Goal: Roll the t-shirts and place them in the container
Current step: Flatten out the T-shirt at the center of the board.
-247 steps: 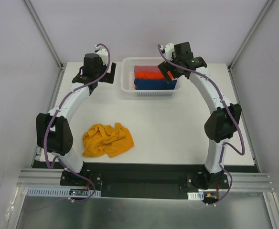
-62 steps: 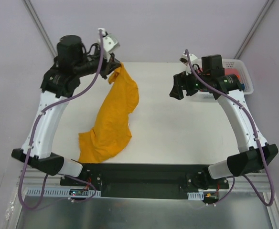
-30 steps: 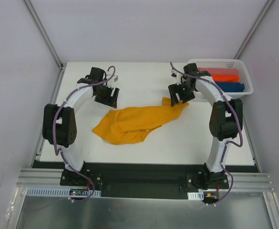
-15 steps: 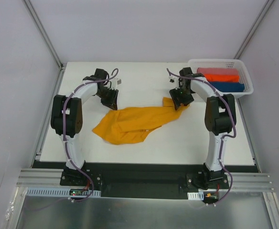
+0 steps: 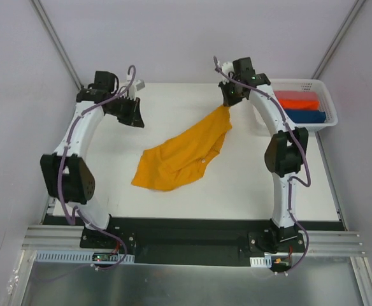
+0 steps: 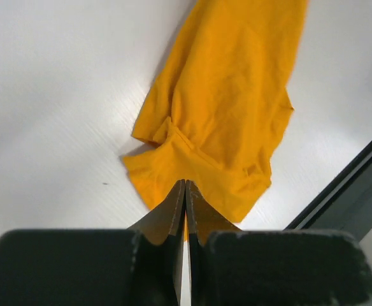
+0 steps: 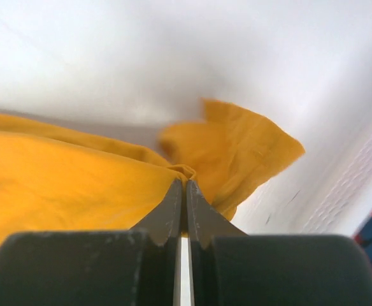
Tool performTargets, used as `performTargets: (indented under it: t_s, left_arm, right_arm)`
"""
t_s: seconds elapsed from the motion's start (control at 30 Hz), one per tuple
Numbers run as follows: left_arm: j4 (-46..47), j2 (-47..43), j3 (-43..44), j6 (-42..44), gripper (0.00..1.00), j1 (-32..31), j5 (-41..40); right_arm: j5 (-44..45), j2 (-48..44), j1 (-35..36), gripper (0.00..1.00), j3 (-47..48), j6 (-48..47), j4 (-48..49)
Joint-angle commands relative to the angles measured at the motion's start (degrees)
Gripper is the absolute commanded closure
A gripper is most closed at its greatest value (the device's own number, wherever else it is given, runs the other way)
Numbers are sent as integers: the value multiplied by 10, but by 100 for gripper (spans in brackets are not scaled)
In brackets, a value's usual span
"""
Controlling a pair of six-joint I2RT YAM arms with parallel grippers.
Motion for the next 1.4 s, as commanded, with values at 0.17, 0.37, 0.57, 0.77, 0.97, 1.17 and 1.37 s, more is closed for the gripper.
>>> performTargets:
  t_s: [0.17, 0.37, 0.57, 0.77, 0.97, 1.17, 1.37]
  left_arm:
    - [-20, -260, -50, 2, 69, -3, 28]
    - [28, -295, -129, -56, 49, -3, 2]
    - [36, -265, -78, -64, 47, -1, -10]
    - [42, -225, -60, -57, 47, -2, 9]
    - [65, -148, -36, -82, 43, -12, 48]
    - [72, -15, 37, -80, 41, -72, 54]
    - [73, 138, 89, -85, 42, -158, 53]
  right_arm:
    - [-172, -227, 70, 99, 54, -25, 63]
    - [-164, -377, 176, 99, -12, -87, 68]
    - [-87, -440, 181, 99, -33, -114, 41]
    - [7, -497, 71, 99, -279, -118, -6]
    - [39, -529, 49, 99, -426, -95, -91]
    - [75, -581, -1, 99, -528, -18, -114]
    - [57, -602, -23, 99, -538, -16, -132]
